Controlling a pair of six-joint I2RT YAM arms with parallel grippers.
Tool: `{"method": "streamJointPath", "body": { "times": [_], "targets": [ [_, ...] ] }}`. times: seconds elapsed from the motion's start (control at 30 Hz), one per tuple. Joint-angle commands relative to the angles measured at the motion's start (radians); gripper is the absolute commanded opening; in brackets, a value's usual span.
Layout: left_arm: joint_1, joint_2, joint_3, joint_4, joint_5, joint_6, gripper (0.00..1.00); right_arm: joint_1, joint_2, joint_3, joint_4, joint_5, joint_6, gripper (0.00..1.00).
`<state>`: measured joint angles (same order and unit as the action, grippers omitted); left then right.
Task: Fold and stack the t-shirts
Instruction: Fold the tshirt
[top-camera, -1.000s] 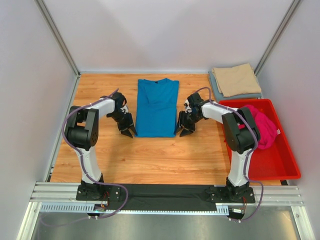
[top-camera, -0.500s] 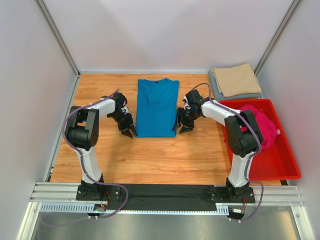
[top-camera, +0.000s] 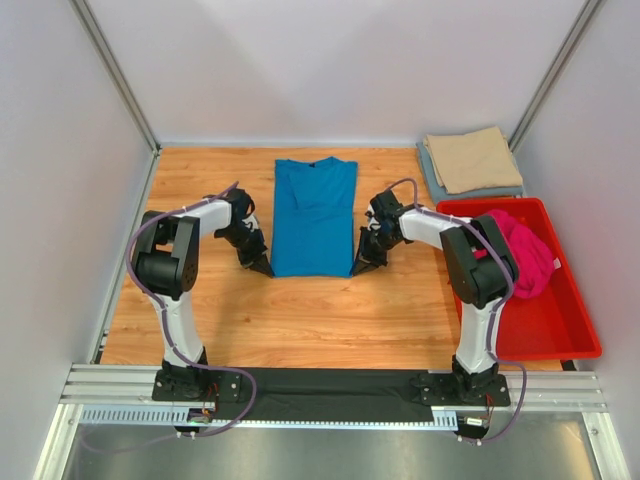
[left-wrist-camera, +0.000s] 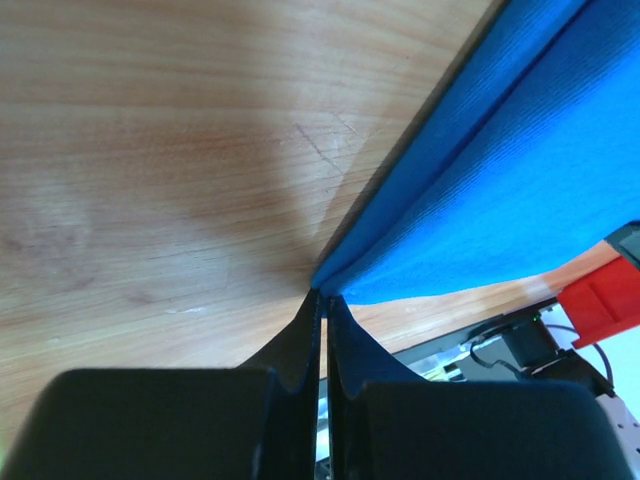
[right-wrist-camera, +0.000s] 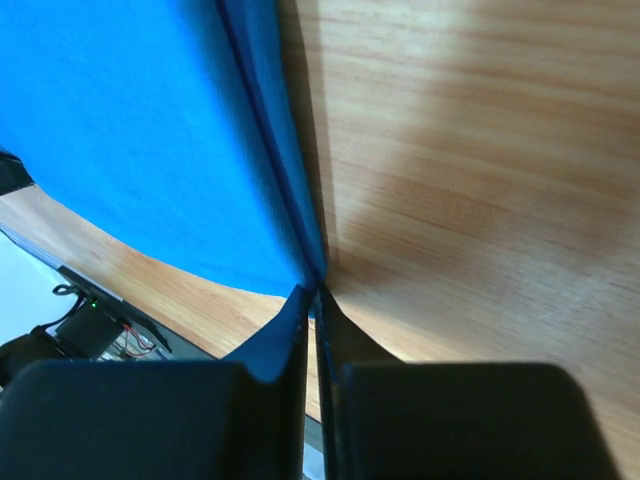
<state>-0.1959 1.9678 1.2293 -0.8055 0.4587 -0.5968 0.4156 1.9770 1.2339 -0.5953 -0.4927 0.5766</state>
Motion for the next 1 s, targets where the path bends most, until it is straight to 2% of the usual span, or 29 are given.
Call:
{"method": "streamJointPath", "body": {
  "times": [0.0, 0.17, 0.27, 0.53, 0.73, 0.87, 0.97],
  "targets": [
    [-0.007, 0.028, -0.014, 0.014, -0.046, 0.006, 0.0, 0.002, 0.025, -0.028, 0.045, 0.022, -0.003, 0.0],
    [-0.007, -0.035, -0.053, -0.015, -0.066, -0.015, 0.0, 0.003, -0.033, -0.096, 0.078, 0.008, 0.012, 0.0],
    [-0.007, -0.082, -0.126, -0.027, -0.087, -0.018, 0.0, 0.003, -0.107, -0.186, 0.116, -0.013, 0.017, 0.0],
    [-0.048, -0.289, -0.309, 0.008, 0.009, -0.05, 0.0, 0.008, -0.331, -0.358, 0.104, -0.018, 0.026, 0.0],
    [-0.053, -0.523, -0.383, -0.082, 0.023, -0.118, 0.0, 0.043, -0.481, -0.357, -0.006, 0.02, 0.031, 0.0],
    [-0.053, -0.632, -0.358, -0.132, 0.014, -0.159, 0.0, 0.063, -0.599, -0.301, -0.104, 0.055, 0.039, 0.0],
    [-0.053, -0.673, -0.302, -0.147, 0.009, -0.184, 0.0, 0.066, -0.629, -0.252, -0.152, 0.08, 0.035, 0.0]
  ]
}}
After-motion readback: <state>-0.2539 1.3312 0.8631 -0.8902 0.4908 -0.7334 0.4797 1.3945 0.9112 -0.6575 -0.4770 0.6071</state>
